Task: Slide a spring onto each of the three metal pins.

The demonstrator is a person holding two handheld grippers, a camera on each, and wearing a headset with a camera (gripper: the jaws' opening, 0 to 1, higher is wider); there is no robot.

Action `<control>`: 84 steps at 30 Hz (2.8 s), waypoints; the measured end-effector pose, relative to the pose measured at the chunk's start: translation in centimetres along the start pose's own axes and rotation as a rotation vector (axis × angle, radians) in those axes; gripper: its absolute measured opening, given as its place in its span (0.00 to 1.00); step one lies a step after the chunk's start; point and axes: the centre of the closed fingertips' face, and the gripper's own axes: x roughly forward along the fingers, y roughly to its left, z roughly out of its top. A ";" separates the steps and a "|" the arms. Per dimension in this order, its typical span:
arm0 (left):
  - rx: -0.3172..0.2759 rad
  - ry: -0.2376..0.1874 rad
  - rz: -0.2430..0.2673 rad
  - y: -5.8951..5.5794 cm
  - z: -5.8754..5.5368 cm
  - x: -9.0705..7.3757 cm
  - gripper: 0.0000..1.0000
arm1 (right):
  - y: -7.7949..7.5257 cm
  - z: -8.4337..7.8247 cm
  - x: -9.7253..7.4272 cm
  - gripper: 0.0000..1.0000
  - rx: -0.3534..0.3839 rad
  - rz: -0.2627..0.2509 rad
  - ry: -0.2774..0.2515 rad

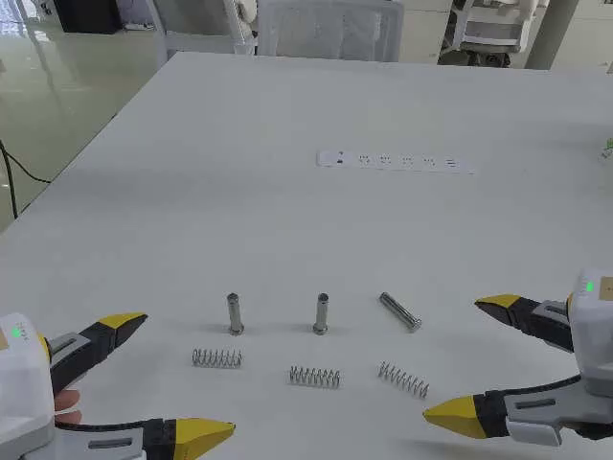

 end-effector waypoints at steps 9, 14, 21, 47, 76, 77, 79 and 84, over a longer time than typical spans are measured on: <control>-0.003 0.002 0.000 0.0 -0.1 0.0 0.98 | 0.1 0.0 0.0 0.91 -0.002 0.003 0.003; -0.002 0.003 0.000 0.0 -0.1 0.0 0.98 | 0.1 -0.1 0.0 0.91 -0.003 0.004 0.006; -0.002 0.004 -0.003 0.0 -0.1 0.0 0.98 | 0.1 -0.1 0.0 0.91 -0.005 0.004 0.008; -0.003 0.002 -0.003 0.0 -0.2 -0.1 0.98 | 0.1 -0.1 0.0 0.91 -0.003 0.001 0.009; -0.002 0.006 -0.007 -0.1 -0.3 0.2 0.98 | 0.1 -0.2 -0.1 0.91 0.003 0.000 0.008; -0.002 0.006 -0.008 -0.1 -0.3 0.2 0.98 | 0.1 -0.2 -0.1 0.91 0.004 0.000 0.008; -0.002 0.006 -0.008 -0.1 -0.3 0.2 0.98 | 0.0 -0.2 -0.1 0.91 0.004 -0.001 0.007; -0.003 0.004 -0.007 -0.1 -0.2 0.2 0.98 | 0.0 -0.1 -0.1 0.91 0.005 -0.001 0.005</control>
